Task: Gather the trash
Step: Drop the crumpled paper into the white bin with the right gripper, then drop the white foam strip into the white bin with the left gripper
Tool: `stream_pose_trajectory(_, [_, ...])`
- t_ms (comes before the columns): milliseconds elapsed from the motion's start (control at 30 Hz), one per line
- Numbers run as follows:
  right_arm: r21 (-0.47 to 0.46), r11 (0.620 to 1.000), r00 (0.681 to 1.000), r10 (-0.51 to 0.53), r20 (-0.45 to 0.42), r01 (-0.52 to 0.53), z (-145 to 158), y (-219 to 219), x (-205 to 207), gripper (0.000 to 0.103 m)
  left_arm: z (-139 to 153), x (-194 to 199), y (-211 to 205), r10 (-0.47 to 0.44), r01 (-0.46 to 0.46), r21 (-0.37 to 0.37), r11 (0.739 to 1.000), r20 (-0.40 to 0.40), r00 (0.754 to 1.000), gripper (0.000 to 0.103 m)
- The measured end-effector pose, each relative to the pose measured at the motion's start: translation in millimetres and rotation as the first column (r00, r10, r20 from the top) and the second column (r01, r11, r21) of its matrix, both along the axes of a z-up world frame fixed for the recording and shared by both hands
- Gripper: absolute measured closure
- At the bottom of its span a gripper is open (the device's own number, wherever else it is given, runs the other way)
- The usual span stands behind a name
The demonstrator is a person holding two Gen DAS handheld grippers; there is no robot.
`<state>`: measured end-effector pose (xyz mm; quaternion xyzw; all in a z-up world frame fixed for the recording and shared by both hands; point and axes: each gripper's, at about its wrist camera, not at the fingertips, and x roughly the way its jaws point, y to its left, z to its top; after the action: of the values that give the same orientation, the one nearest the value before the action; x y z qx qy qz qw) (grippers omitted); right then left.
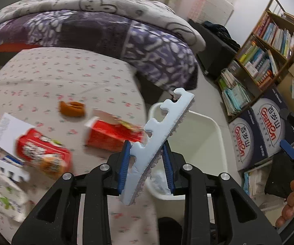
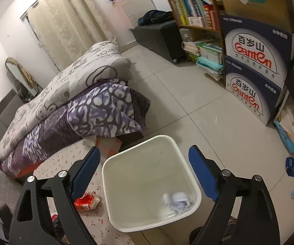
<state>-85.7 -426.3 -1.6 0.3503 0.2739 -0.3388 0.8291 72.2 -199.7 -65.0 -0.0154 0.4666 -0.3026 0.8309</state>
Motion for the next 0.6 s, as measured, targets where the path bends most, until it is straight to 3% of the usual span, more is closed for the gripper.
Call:
stream_pose_trajectory(167, [0.012,0.999,0.999,-0.034,0.023,0.034,4,-11,-13,0.017,5,-11,-38,-0.049,0.049,-0.005,0.999,0.001,0.999,0.071])
stream_pose_trajectory(233, [-0.002,0.999,0.998,-0.049,0.025,0.049,6,-13,-18,0.017,8,-14,-52,-0.068,0.068,-0.009,0.998,0.005,0.998,0.046])
stream_pose_trajectory(267, [-0.019,0.998,0.998,-0.054,0.021,0.055,8,-12,-20,0.017,9,-16,-55,-0.068,0.068,-0.007,0.998,0.013,0.998,0.041])
stream_pose_trajectory(433, [-0.175,0.982,0.997,-0.071,0.001,0.070,23,2,-23,0.009,18,-29,-60,-0.077,0.074,0.041,0.996,0.094,0.993,0.035])
stream_pose_trajectory(600, [-0.303,0.951,0.998,-0.064,-0.029,0.052,29,24,-18,0.007,22,-31,-41,-0.018,0.005,0.081,0.997,0.162,0.987,0.028])
